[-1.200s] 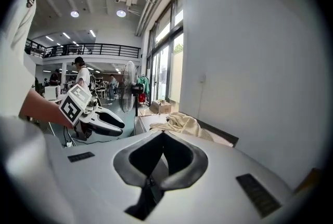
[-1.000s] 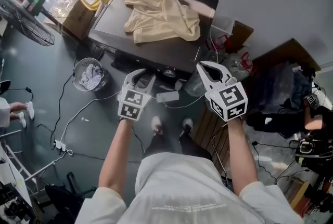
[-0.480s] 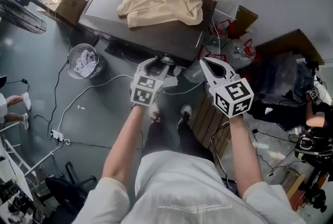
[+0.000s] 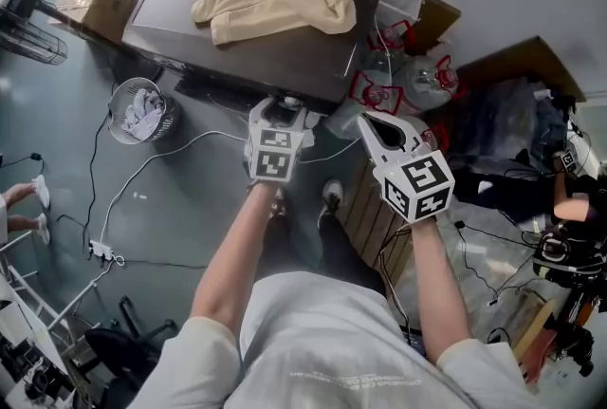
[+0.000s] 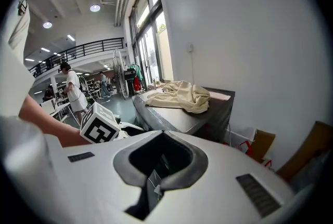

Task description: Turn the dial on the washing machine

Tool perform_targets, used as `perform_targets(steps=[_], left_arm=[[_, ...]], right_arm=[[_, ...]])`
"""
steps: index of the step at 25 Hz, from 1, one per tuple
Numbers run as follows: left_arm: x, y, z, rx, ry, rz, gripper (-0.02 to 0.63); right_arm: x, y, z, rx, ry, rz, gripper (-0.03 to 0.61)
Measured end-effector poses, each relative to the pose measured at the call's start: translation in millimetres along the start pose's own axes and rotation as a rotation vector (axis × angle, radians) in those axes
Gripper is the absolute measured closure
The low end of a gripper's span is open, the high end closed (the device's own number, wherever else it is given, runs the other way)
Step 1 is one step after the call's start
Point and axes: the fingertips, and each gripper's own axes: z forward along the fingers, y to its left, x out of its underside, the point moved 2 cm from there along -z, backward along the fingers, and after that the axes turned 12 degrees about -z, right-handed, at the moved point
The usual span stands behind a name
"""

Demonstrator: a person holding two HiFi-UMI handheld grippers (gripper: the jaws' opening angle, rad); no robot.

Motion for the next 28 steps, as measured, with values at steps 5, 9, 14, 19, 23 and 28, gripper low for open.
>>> perform_targets(steps=[5, 9, 14, 19, 23, 28], left_arm=[[-5, 1, 2, -0.002, -0.034, -0.057, 0.391], [-2, 4, 2, 0.019, -0.019, -0.146, 0.391], [0, 7, 2, 0.048, -0.038, -0.271, 0.391], [1, 13, 2, 0.102, -0.069, -0.445, 0.390], [1, 16, 2, 0.135, -0.093, -0.522, 0.387], [4, 21, 4, 0.173, -0.117, -0.645, 0.382]], right_arm=[[7, -4, -7, 0.021, 0.011, 0.012, 0.565], [7, -1, -9, 0.018, -0.003, 0.031, 0.565], [6, 5, -11, 0.014, -0.004, 0.025, 0.565], [7, 8, -15, 0.019, 0.000, 0.020, 0.565], [9, 9, -16, 0.021, 0.005, 0.019, 0.565], [11, 11, -16, 0.022, 0.009, 0.017, 0.565]])
